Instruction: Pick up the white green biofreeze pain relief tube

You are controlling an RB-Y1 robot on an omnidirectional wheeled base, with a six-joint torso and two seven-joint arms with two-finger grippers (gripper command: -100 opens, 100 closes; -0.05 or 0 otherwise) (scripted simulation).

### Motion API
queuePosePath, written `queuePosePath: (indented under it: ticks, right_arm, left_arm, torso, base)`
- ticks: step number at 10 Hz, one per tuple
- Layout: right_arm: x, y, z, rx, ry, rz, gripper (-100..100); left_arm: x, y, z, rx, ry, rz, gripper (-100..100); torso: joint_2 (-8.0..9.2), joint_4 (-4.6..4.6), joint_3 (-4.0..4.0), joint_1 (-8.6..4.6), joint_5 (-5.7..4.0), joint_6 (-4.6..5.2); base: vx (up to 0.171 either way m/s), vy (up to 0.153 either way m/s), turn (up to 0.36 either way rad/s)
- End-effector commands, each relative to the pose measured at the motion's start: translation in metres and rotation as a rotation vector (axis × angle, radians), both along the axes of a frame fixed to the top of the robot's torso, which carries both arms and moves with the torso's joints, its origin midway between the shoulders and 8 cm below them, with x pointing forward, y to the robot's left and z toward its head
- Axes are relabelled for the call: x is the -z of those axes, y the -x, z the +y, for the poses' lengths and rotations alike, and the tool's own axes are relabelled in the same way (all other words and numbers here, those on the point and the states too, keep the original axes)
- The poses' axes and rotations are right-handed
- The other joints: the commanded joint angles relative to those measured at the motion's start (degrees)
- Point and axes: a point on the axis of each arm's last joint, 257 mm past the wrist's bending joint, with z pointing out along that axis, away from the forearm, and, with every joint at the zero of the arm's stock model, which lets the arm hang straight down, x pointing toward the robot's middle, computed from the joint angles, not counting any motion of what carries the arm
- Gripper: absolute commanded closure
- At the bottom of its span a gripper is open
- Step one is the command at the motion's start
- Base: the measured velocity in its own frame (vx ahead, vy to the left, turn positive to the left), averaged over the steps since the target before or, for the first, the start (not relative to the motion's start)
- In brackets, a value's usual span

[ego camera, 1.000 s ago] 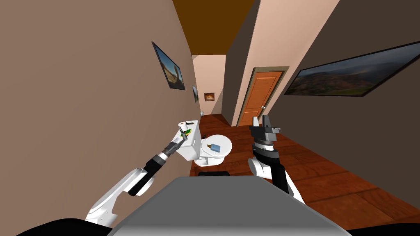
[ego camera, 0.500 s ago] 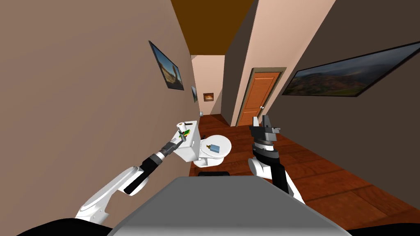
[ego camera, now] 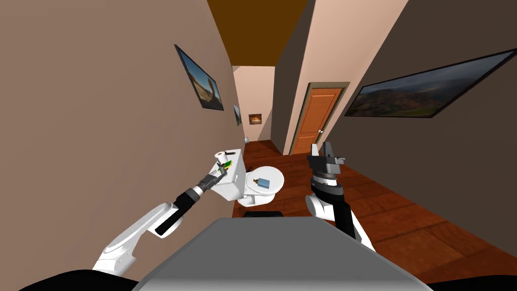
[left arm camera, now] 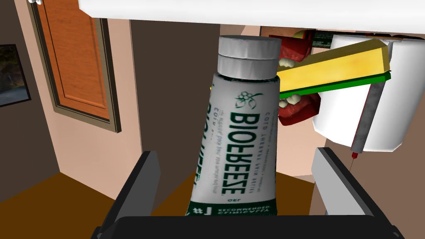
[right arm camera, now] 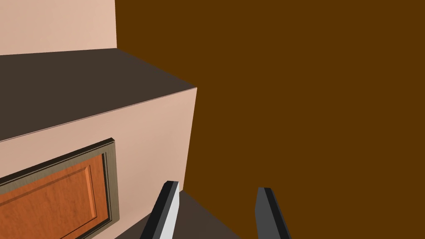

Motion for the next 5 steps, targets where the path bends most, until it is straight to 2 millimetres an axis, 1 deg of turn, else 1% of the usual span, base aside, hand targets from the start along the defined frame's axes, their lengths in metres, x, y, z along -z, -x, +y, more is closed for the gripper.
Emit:
queuePosePath:
  ticks: [1, 2, 3, 4, 5]
  right_arm:
    - [0.0, 0.0, 0.0, 0.0, 0.0, 0.0, 0]
    - [0.0, 0.0, 0.0, 0.0, 0.0, 0.0, 0]
    - [0.0, 0.0, 0.0, 0.0, 0.0, 0.0, 0]
    - [0.0, 0.0, 0.0, 0.0, 0.0, 0.0, 0]
    - [0.0, 0.0, 0.0, 0.0, 0.0, 0.0, 0]
  left_arm:
    - [0.008, -0.011, 0.004, -0.012, 0.01, 0.006, -100]
    - [0.004, -0.02, 0.009, -0.02, 0.006, -0.008, -100]
    - [0.002, -0.022, 0.008, -0.018, 0.006, -0.013, -100]
    - [0.019, -0.028, 0.003, -0.023, 0.031, 0.014, -100]
    - [0.018, -0.038, 0.007, -0.029, 0.028, 0.004, -100]
  torso:
    - [0.0, 0.0, 0.0, 0.0, 0.0, 0.0]
    - [0.12, 0.05, 0.09, 0.07, 0.01, -0.02]
    - [0.05, 0.05, 0.07, 0.13, 0.12, -0.06]
    - [-0.03, 0.05, 0.03, 0.19, 0.2, -0.07]
    - [0.12, 0.06, 0.1, 0.25, 0.22, -0.04]
  base:
    - [-0.123, 0.042, -0.044]
    - [-0.063, 0.023, -0.001]
    - [-0.016, 0.001, 0.011]
    - [-0.079, 0.005, -0.064]
    - [-0.116, 0.015, -0.04]
